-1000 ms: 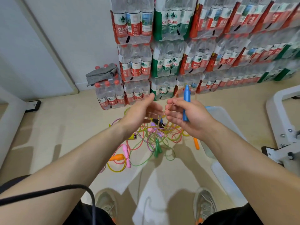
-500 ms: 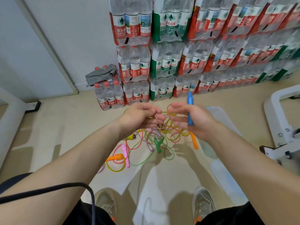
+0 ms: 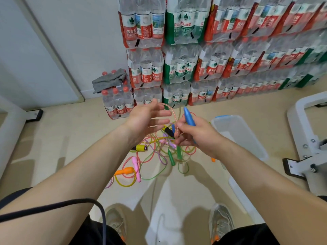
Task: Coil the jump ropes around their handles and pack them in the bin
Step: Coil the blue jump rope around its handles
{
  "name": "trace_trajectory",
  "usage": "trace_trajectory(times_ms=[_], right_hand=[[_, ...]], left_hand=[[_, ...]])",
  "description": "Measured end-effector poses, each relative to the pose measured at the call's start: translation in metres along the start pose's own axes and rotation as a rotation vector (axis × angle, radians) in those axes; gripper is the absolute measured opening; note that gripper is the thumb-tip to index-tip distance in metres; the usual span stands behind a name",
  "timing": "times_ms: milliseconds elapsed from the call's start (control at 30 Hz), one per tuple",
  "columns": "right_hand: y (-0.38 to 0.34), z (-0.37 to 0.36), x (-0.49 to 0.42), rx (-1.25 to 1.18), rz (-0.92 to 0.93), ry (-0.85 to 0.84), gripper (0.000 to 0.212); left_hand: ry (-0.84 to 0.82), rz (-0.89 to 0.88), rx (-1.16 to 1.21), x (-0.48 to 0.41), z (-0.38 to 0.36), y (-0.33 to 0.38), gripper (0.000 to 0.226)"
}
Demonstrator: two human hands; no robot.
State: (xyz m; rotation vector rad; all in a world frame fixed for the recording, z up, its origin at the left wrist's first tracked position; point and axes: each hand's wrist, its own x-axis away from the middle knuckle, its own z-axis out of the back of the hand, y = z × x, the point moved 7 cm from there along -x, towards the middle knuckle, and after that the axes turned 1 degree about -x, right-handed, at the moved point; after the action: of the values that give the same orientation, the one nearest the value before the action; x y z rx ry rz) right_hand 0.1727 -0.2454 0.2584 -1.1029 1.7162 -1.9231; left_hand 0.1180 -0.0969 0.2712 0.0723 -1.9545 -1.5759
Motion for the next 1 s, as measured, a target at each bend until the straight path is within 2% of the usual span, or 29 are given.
trace_trajectory(times_ms=[67,167,233,267,367,467,533,600,633,767,867,1000], right_hand=[[-0.011,0.006,0.0,-0.166,0.022,0.043,0.021],[-0.024,0.012,0.001,-0.346,0.055,0.078,0.024],[-0.028,0.017,0.0,-0.451,0.065,0.124,0.019],[-0.03,0.021,-0.001,-0.488,0.071,0.145,0.018],[-0.035,0.033,-0.003,-0.581,0.102,0.202,0.021],[-0.035,0.045,-0.004,-0.626,0.128,0.274,0.026],[-0.034,0.052,-0.002,-0.64,0.13,0.31,0.019],[-0.029,0.056,-0.002,-0.558,0.096,0.327,0.012],[-0.025,0.056,-0.003,-0.463,0.06,0.313,0.015],[-0.009,0.021,-0.003,-0.019,-0.062,0.045,0.028],[-0.005,-0.006,0.001,0.129,-0.029,-0.094,0.022],[-0.009,-0.01,-0.001,0.257,0.053,-0.071,0.015]], left_hand=[[-0.059,0.044,-0.116,0.0,-0.001,-0.008,0.052],[-0.295,0.042,-0.311,0.004,-0.019,-0.022,0.066],[-0.393,-0.013,-0.459,0.01,-0.031,-0.028,0.055],[-0.413,-0.066,-0.557,0.01,-0.033,-0.031,0.042],[-0.393,-0.163,-0.767,0.008,-0.029,-0.041,0.006],[-0.358,-0.201,-0.734,0.009,-0.025,-0.037,0.007],[-0.341,-0.221,-0.648,0.01,-0.025,-0.026,0.008],[-0.324,-0.188,-0.493,0.012,-0.024,-0.015,0.011],[-0.308,-0.178,-0.414,0.013,-0.024,-0.008,0.012],[-0.201,-0.271,-0.362,0.016,-0.014,0.02,0.009],[-0.161,-0.24,-0.254,0.014,-0.005,0.025,0.011],[-0.111,-0.214,-0.187,0.012,0.002,0.024,0.01]])
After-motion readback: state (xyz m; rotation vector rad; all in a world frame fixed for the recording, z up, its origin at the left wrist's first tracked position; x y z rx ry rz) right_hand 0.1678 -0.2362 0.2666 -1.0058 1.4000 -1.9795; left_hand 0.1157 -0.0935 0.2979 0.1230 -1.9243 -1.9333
